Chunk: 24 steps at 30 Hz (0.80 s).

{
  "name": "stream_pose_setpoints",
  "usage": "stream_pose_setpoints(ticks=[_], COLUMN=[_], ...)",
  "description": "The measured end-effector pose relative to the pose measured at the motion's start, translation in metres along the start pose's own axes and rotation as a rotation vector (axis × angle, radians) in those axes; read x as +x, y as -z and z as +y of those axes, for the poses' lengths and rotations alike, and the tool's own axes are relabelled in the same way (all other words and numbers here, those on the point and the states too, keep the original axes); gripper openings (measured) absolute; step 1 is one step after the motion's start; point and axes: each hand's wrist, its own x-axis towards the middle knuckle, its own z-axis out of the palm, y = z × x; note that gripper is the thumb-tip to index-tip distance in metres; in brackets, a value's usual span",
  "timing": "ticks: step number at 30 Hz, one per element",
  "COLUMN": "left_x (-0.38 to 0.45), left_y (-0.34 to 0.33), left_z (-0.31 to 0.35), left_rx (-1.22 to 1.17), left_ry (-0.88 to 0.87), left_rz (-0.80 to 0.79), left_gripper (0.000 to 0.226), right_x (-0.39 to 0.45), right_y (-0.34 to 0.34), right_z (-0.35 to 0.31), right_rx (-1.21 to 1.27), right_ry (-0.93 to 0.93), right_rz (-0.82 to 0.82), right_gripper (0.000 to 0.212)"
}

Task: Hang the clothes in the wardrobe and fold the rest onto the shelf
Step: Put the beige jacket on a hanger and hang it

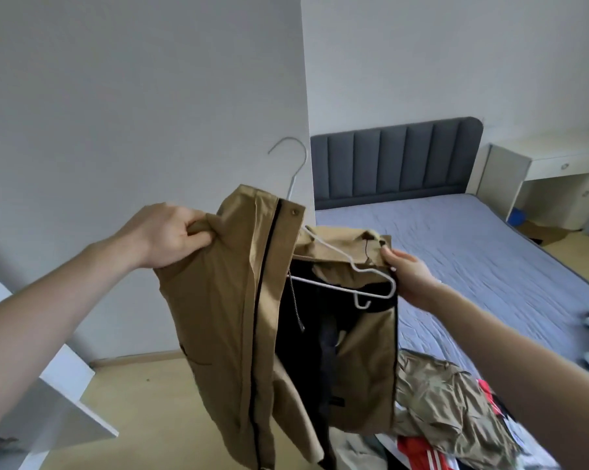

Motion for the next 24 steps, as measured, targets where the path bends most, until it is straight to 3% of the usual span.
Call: stream_pose_setpoints(ticks=[3, 7, 12, 15, 17, 19, 24], left_x=[-0.009, -0.008, -0.002, 0.004, 0.008, 0.010, 0.013], left_y=[-0.018, -0.048, -0.069, -0.068, -0.066, -0.067, -0.072], left_z=[-0.019, -0.030, -0.037, -0.027, -0.016, -0.007, 0.005], left_rx=[0.117, 0.149, -0.139, -0.280, -0.337, -0.388, -0.411], left_ry=[-0.026, 0.030, 0.259, 0.293, 0.289, 0.281, 0.281], left_rz=[-0.021, 0.042, 0.095, 0.177, 0.229, 0.279, 0.347], left_gripper=[0.052, 0.037, 0.030, 0.026, 0.032, 0.032, 0.037], right_x=[-0.006, -0.033, -0.100, -0.125, -0.121, -0.111, -0.089], right_y=[0.000, -0.023, -0.069, -0.099, -0.114, -0.122, -0.127], right_z=[-0.051, -0.108, -0.137, -0.115, -0.091, -0.069, -0.054], right_rx=[-0.085, -0.217, -0.272, -0.722, -1.072, -1.240, -1.295], right_ry=[0.094, 0.312, 0.438, 0.549, 0.645, 0.652, 0.676], right_rz=[-0.011, -0.051, -0.402, -0.563, -0.545, -0.477, -0.254], right_gripper=[0.030, 0.031, 0.023, 0.009, 0.008, 0.017, 0.021])
